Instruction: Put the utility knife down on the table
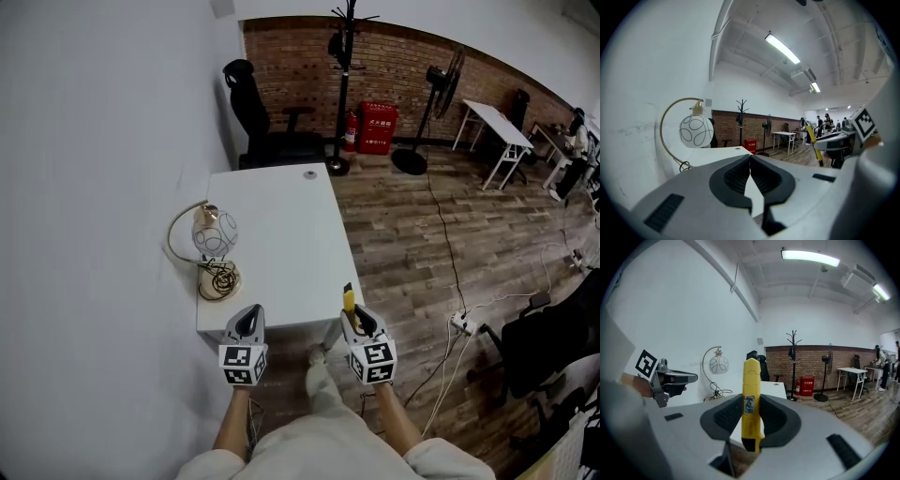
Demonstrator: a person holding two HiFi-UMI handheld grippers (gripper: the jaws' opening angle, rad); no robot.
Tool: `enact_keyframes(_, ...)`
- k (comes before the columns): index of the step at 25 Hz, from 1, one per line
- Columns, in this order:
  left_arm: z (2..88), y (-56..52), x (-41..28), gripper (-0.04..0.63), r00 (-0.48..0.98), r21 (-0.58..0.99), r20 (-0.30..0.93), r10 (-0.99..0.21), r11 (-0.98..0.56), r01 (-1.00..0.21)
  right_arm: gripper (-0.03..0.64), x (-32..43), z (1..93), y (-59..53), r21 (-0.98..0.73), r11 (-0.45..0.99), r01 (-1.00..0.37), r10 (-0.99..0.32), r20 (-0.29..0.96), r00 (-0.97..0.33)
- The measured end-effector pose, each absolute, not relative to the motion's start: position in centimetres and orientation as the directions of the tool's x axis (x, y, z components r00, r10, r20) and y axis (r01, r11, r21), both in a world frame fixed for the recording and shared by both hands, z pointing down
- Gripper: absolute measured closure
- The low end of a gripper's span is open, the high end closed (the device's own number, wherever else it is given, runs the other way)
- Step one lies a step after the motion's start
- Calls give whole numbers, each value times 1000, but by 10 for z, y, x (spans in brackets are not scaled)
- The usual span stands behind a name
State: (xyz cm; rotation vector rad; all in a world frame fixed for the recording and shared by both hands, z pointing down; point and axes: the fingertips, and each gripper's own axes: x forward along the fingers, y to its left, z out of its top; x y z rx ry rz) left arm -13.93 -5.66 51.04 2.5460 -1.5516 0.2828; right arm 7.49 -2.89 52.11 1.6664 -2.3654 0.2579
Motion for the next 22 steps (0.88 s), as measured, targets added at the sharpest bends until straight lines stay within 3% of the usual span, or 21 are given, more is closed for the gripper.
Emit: enact_keyframes(22,533,-305,-103,589,378,40,317,-870,-386,-922,508,102,536,-299,-53,419,-906,-846,338,-411)
